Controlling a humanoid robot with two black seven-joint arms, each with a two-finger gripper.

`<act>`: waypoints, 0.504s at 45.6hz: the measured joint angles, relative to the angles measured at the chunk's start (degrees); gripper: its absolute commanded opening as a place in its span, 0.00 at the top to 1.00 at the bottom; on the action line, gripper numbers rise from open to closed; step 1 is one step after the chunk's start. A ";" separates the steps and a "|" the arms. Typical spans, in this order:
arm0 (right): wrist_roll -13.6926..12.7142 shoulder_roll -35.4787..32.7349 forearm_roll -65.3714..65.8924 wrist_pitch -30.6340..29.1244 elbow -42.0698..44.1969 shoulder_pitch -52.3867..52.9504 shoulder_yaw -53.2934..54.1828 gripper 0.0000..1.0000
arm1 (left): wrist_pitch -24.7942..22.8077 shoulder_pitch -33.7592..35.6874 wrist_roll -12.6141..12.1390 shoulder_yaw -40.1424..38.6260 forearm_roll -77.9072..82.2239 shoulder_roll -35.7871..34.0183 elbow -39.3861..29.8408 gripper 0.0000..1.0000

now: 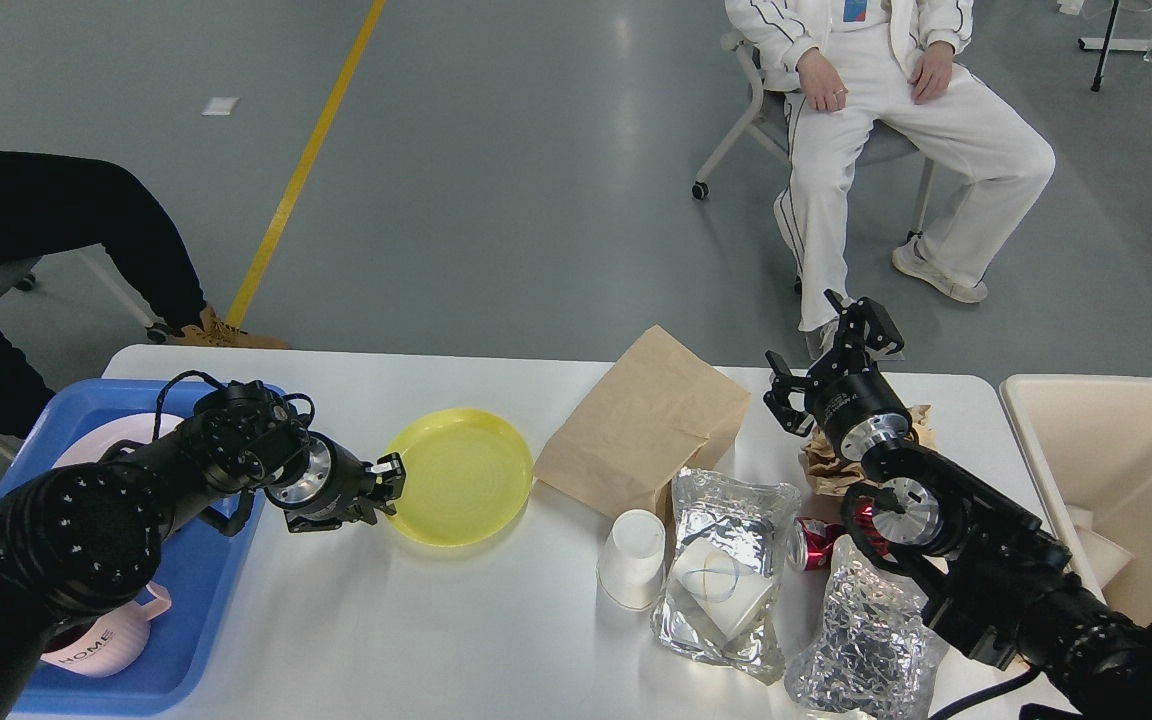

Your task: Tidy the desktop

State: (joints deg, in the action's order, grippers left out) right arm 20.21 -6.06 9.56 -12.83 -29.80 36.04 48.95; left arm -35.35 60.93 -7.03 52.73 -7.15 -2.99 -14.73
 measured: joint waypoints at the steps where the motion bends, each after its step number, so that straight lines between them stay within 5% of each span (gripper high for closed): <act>1: 0.00 0.00 0.00 0.00 0.00 0.00 0.00 0.00 | -0.02 0.00 0.00 0.00 0.01 0.00 0.00 0.78; 23: 0.00 0.00 -0.02 0.00 0.00 0.00 0.00 0.00 | -0.06 -0.02 -0.44 -0.12 -0.08 -0.22 -0.47 0.83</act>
State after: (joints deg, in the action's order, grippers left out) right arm 20.21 -6.06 9.55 -12.83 -29.80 36.04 48.95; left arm -35.41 60.91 -7.47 52.62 -7.23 -3.20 -15.21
